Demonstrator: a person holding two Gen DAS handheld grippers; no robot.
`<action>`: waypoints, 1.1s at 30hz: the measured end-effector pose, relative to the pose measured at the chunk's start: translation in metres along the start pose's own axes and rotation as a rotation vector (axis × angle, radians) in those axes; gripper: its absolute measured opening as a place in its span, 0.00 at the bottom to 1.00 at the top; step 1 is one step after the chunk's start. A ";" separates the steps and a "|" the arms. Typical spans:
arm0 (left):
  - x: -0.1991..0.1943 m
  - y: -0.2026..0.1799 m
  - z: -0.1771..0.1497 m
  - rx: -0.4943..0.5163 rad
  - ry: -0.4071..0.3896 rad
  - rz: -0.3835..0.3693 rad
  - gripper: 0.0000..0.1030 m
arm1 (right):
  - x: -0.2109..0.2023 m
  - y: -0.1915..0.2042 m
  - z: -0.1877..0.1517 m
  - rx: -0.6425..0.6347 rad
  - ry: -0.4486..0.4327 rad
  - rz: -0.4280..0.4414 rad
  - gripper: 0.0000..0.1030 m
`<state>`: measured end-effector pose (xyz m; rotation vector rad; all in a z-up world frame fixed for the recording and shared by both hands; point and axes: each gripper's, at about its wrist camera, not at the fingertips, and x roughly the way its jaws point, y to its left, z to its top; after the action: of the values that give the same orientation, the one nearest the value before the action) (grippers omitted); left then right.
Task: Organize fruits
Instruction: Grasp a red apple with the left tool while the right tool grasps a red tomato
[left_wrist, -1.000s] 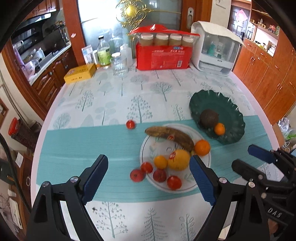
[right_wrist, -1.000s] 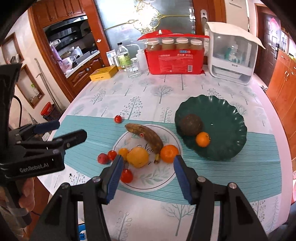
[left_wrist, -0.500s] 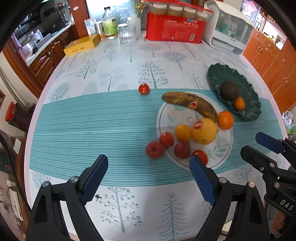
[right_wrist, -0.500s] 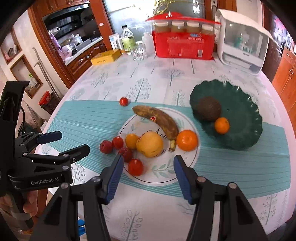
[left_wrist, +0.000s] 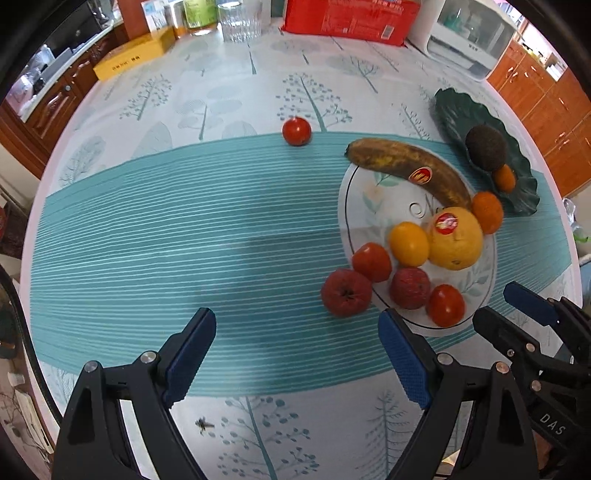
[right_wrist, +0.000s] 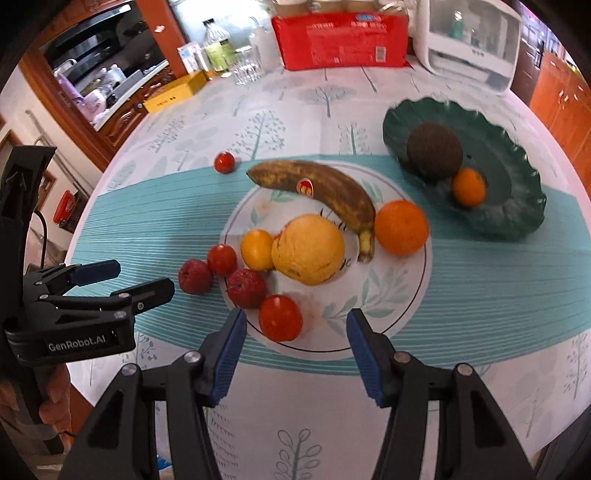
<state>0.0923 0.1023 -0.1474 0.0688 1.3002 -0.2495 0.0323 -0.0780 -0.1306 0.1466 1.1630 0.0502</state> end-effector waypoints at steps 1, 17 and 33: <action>0.004 0.001 0.001 0.005 0.005 -0.006 0.86 | 0.004 0.000 -0.001 0.008 0.002 -0.005 0.55; 0.038 -0.017 0.008 0.146 0.047 -0.082 0.56 | 0.033 0.005 -0.008 0.041 0.025 -0.015 0.53; 0.038 -0.033 0.011 0.194 0.016 -0.092 0.31 | 0.041 0.008 -0.011 0.044 0.004 0.024 0.32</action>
<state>0.1051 0.0630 -0.1780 0.1759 1.2943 -0.4542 0.0388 -0.0644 -0.1706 0.2001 1.1671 0.0462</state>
